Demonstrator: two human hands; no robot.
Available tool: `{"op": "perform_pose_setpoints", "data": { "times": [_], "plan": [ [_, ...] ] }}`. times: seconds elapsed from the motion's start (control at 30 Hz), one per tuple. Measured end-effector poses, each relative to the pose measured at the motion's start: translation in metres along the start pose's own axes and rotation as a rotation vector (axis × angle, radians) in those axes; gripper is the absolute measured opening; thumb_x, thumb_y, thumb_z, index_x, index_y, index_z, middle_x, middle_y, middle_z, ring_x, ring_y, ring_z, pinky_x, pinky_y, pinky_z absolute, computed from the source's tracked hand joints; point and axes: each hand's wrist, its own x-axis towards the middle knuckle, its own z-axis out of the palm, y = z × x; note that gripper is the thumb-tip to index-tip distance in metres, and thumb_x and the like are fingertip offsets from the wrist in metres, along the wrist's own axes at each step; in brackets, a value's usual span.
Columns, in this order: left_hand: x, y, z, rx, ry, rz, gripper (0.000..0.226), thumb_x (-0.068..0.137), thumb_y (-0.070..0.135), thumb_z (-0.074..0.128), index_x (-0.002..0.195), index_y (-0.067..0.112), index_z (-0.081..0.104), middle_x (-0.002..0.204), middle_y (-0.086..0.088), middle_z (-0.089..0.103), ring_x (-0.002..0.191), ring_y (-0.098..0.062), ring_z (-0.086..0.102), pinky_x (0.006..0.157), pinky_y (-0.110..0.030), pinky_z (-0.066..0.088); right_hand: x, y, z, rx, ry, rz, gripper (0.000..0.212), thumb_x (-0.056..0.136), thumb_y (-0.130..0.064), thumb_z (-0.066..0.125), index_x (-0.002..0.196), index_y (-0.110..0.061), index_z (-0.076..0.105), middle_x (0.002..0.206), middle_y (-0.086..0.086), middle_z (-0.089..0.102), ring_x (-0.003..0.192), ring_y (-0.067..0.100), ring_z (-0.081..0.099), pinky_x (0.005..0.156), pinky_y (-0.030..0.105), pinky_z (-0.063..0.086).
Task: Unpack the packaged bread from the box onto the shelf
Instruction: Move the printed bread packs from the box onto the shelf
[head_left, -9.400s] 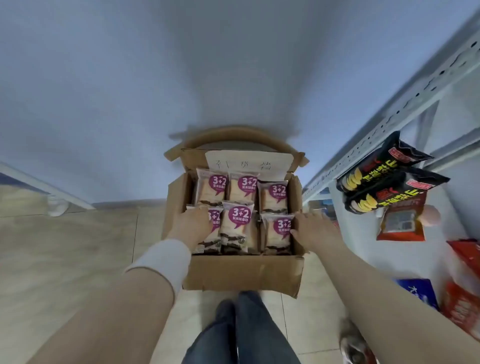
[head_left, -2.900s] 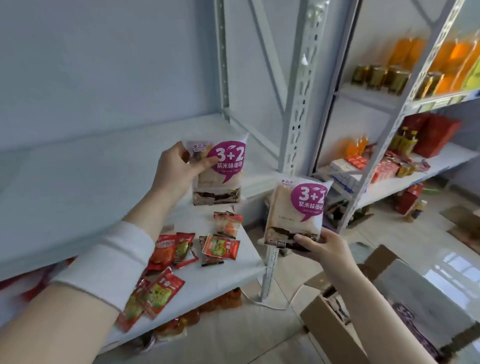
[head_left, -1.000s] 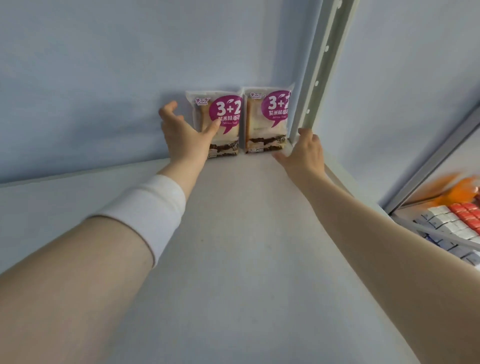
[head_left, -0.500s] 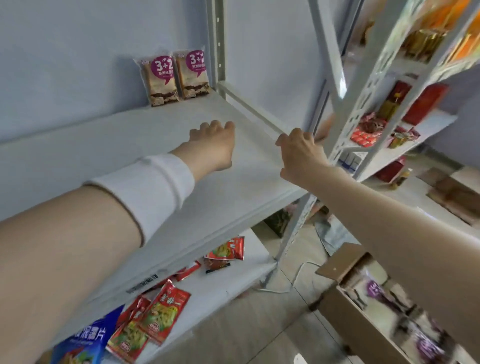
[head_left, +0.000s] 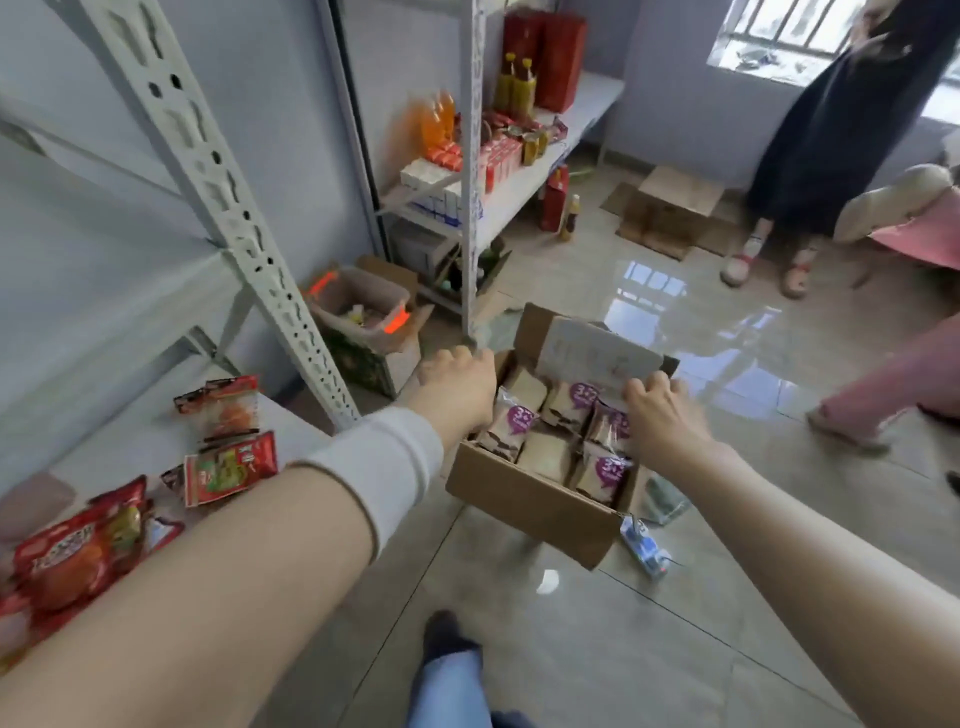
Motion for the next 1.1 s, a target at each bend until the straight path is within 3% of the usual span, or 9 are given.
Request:
{"op": "perform_pose_setpoints", "data": {
  "times": [0.13, 0.3, 0.47, 0.63, 0.73, 0.83, 0.9, 1.1],
  "plan": [
    [0.056, 0.042, 0.047, 0.002, -0.130, 0.059, 0.054, 0.081, 0.021, 0.060, 0.127, 0.008, 0.034, 0.132, -0.019, 0.041, 0.123, -0.037, 0.039, 0.097, -0.048, 0.040, 0.028, 0.052, 0.046, 0.034, -0.071, 0.103, 0.040, 0.084, -0.011, 0.055, 0.122, -0.008, 0.041, 0.123, 0.017, 0.041, 0.118, 0.036, 0.038, 0.089, 0.049, 0.047],
    [0.144, 0.067, 0.097, -0.038, -0.256, 0.059, 0.070, 0.082, 0.023, 0.062, 0.138, 0.009, 0.022, 0.138, -0.020, 0.034, 0.125, -0.038, 0.037, 0.098, -0.049, 0.038, 0.085, 0.075, 0.103, 0.073, -0.192, 0.198, 0.039, 0.084, -0.011, 0.054, 0.120, -0.008, 0.040, 0.124, 0.015, 0.040, 0.117, 0.035, 0.037, 0.086, 0.048, 0.046],
    [0.234, 0.065, 0.160, -0.216, -0.322, -0.083, 0.075, 0.081, 0.035, 0.065, 0.137, 0.010, 0.022, 0.137, -0.020, 0.034, 0.125, -0.037, 0.035, 0.100, -0.045, 0.036, 0.161, 0.071, 0.175, 0.194, -0.315, 0.272, 0.037, 0.088, -0.019, 0.052, 0.121, -0.009, 0.040, 0.127, 0.012, 0.042, 0.119, 0.032, 0.040, 0.089, 0.039, 0.042],
    [0.304, 0.044, 0.226, -0.449, -0.204, -0.320, 0.081, 0.077, 0.034, 0.071, 0.136, 0.013, 0.020, 0.140, -0.021, 0.031, 0.129, -0.037, 0.031, 0.106, -0.044, 0.029, 0.259, 0.061, 0.241, 0.558, -0.350, 0.396, 0.060, 0.084, -0.038, 0.064, 0.127, -0.003, 0.040, 0.128, 0.015, 0.046, 0.122, 0.031, 0.044, 0.098, 0.038, 0.040],
    [0.334, 0.030, 0.266, -0.477, -0.191, -0.313, 0.085, 0.076, 0.035, 0.072, 0.138, 0.013, 0.019, 0.140, -0.019, 0.038, 0.129, -0.035, 0.038, 0.105, -0.046, 0.034, 0.318, 0.055, 0.277, 0.803, -0.327, 0.519, 0.067, 0.078, -0.039, 0.070, 0.128, -0.004, 0.041, 0.123, 0.016, 0.054, 0.116, 0.031, 0.051, 0.094, 0.035, 0.045],
    [0.350, 0.021, 0.292, -0.587, -0.241, -0.303, 0.081, 0.075, 0.031, 0.074, 0.136, 0.019, 0.022, 0.131, -0.012, 0.052, 0.117, -0.031, 0.052, 0.089, -0.039, 0.045, 0.352, 0.047, 0.311, 0.910, -0.349, 0.589, 0.062, 0.075, -0.037, 0.073, 0.119, -0.003, 0.047, 0.115, 0.015, 0.061, 0.105, 0.031, 0.058, 0.082, 0.033, 0.047],
    [0.354, 0.018, 0.301, -0.669, -0.239, -0.328, 0.077, 0.072, 0.029, 0.077, 0.132, 0.019, 0.030, 0.126, -0.007, 0.055, 0.114, -0.026, 0.054, 0.080, -0.032, 0.041, 0.360, 0.042, 0.326, 0.961, -0.302, 0.639, 0.057, 0.076, -0.033, 0.074, 0.115, -0.002, 0.047, 0.113, 0.014, 0.062, 0.103, 0.031, 0.059, 0.075, 0.029, 0.044],
    [0.355, 0.018, 0.310, -0.675, -0.306, -0.182, 0.048, 0.075, 0.033, 0.074, 0.109, 0.007, 0.053, 0.108, -0.004, 0.049, 0.097, -0.019, 0.050, 0.077, -0.025, 0.037, 0.365, 0.048, 0.341, 1.026, -0.356, 0.689, 0.045, 0.075, -0.037, 0.073, 0.106, -0.007, 0.059, 0.097, 0.004, 0.061, 0.087, 0.022, 0.056, 0.073, 0.028, 0.040]
  ]
}}
